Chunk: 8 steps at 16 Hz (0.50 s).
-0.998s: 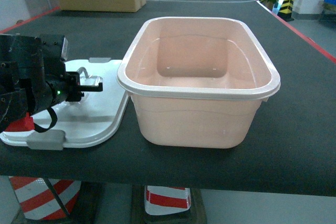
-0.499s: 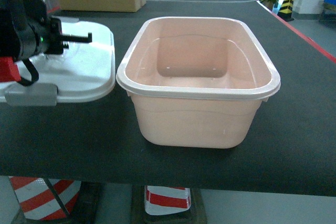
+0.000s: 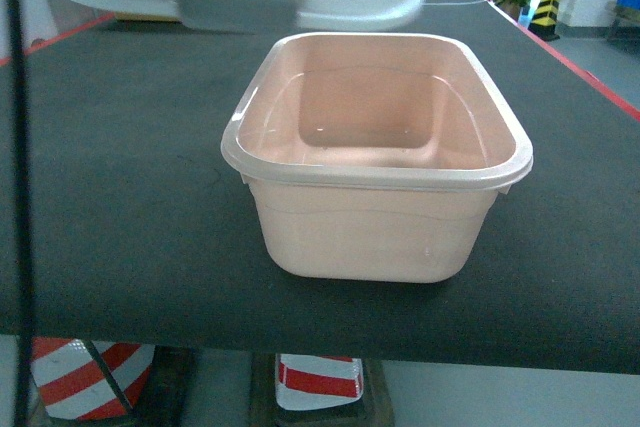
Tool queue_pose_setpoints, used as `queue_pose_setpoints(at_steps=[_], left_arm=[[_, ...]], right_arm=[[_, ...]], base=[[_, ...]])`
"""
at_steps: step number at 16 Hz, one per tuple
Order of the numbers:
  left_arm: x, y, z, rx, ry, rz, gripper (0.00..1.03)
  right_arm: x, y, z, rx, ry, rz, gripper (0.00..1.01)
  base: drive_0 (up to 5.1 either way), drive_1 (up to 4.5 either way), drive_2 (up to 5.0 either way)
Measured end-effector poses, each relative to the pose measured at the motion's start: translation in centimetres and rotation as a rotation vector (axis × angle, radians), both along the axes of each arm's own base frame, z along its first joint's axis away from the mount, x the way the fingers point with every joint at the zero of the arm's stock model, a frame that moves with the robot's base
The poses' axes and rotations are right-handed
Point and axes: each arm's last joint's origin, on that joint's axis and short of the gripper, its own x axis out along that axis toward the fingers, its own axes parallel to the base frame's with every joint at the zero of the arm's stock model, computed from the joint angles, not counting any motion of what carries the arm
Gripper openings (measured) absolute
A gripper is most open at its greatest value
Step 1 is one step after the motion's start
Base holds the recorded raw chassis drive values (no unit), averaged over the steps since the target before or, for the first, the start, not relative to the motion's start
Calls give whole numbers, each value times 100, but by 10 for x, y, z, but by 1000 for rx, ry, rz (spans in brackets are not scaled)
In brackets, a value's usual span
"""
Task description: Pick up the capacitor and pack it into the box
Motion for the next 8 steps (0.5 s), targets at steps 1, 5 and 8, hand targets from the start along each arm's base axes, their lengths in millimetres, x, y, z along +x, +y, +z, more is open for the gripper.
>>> queue_pose_setpoints(at_steps=[1, 5, 8], left_arm=[[0, -13, -7, -1, 14, -31, 2], [4, -46, -32, -16, 78, -117, 2], [4, -52, -35, -45, 92, -128, 2]], right_arm=[[0, 0, 0, 0, 0, 0, 98], [0, 0, 0, 0, 0, 0, 98], [0, 0, 0, 0, 0, 0, 98]], base=[[0, 0, 0], [0, 0, 0], [0, 0, 0]])
